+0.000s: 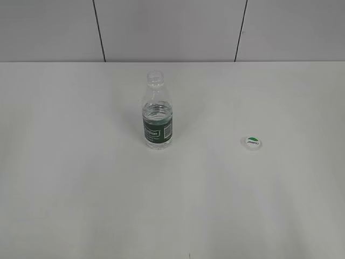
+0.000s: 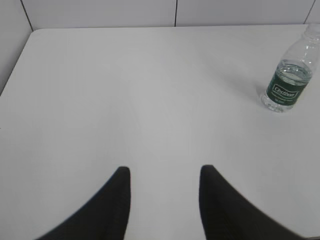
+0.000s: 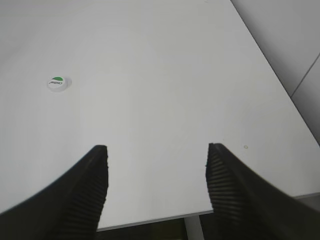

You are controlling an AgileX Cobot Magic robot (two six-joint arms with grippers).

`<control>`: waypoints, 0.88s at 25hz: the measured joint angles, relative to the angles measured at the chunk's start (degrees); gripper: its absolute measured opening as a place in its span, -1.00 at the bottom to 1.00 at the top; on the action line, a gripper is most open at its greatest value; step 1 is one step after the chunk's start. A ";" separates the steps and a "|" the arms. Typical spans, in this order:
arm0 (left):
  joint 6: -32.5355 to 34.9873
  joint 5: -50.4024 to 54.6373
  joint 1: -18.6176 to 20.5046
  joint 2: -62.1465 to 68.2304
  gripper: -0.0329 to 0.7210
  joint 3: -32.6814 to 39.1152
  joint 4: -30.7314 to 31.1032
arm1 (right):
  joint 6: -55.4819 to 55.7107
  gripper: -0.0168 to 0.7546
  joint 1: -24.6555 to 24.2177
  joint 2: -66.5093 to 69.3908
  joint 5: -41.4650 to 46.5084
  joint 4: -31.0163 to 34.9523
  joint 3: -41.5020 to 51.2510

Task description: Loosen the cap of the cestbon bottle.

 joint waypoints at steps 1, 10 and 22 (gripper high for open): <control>-0.08 0.00 0.00 0.00 -0.14 0.00 0.28 | 0.00 0.26 0.00 0.00 0.00 0.00 0.00; -0.25 0.00 -4.76 0.00 -0.15 0.00 1.12 | 0.00 0.26 0.00 0.00 0.00 0.00 0.00; -0.38 0.00 -7.00 0.00 -0.25 0.00 1.53 | 0.00 0.26 0.00 0.00 0.00 0.00 0.00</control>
